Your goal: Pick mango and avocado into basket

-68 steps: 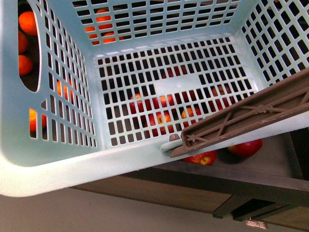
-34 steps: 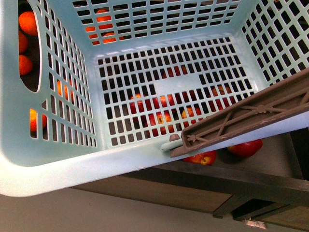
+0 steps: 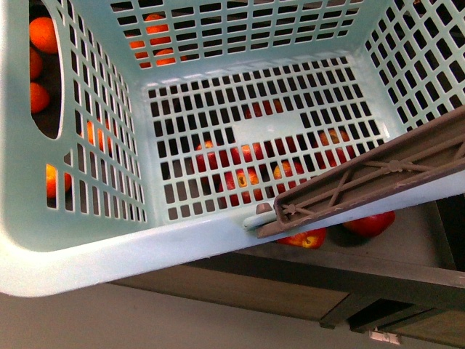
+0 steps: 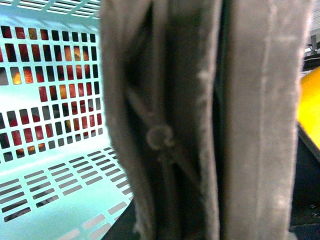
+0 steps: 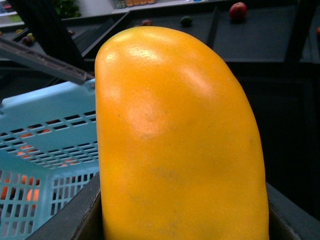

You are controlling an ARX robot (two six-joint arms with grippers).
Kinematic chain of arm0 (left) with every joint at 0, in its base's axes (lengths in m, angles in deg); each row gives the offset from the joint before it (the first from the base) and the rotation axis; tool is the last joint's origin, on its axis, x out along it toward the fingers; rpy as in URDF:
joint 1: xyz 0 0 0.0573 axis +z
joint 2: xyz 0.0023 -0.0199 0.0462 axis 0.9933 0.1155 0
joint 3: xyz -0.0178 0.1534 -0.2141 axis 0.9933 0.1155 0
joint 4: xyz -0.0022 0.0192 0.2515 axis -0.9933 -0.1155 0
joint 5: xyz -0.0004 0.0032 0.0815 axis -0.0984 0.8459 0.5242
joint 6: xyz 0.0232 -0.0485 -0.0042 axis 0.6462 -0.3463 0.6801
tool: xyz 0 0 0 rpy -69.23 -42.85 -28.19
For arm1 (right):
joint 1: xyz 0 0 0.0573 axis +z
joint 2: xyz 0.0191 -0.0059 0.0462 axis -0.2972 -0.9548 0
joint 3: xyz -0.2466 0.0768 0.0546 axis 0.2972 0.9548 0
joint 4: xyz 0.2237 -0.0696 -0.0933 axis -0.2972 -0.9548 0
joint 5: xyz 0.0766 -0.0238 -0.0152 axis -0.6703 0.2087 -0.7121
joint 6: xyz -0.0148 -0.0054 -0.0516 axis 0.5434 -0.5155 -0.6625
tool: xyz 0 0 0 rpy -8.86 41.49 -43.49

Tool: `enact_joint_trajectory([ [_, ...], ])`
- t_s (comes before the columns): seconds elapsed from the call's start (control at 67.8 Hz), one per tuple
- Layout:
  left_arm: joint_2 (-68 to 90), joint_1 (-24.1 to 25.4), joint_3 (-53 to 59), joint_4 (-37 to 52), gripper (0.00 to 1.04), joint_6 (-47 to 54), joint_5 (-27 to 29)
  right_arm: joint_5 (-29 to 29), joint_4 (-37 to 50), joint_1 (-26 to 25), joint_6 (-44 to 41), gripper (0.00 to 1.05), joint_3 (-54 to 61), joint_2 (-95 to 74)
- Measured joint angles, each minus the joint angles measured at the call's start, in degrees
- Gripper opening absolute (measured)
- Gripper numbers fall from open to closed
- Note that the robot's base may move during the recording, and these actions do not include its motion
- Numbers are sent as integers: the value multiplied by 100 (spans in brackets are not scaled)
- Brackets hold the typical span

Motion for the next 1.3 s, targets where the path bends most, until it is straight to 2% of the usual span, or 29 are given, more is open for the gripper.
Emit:
enact_joint_trajectory([
  [0.339, 0, 0, 0, 0, 13, 0, -2, 605, 77, 944, 103, 60, 179, -323],
  [0.398, 0, 0, 0, 0, 13, 0, -7, 710, 77, 1082, 129, 73, 269, -380],
  [0.531, 0, 0, 0, 0, 13, -2, 0, 887, 77, 1115, 238, 93, 308, -407],
  [0.575, 0, 0, 0, -2, 13, 4, -35, 977, 70, 1071, 293, 98, 308, -393],
  [0.723, 44, -4, 0, -28, 13, -2, 7, 1292, -103, 667, 466, 96, 308, -153],
  [0.973, 44, 0, 0, -28, 13, 4, 0, 1690, -601, -538, 503, 96, 310, 852],
  [1.018, 44, 0, 0, -28, 13, -13, -24, 1204, 339, -691, 63, 86, 697, 1023],
  [1.106, 44, -15, 0, -28, 13, 2, -22, 960, 1209, -684, -400, 72, 1300, 1220],
  [1.136, 44, -15, 0, -28, 13, -4, -26, 951, 1311, -684, -455, 68, 1432, 1268],
  [1.239, 44, -7, 0, -28, 13, -13, 9, 966, 1600, -695, -693, 44, 2140, 1648],
  [1.298, 44, -4, 0, -28, 13, 7, 46, 966, 1659, -695, -728, 34, 2363, 1810],
])
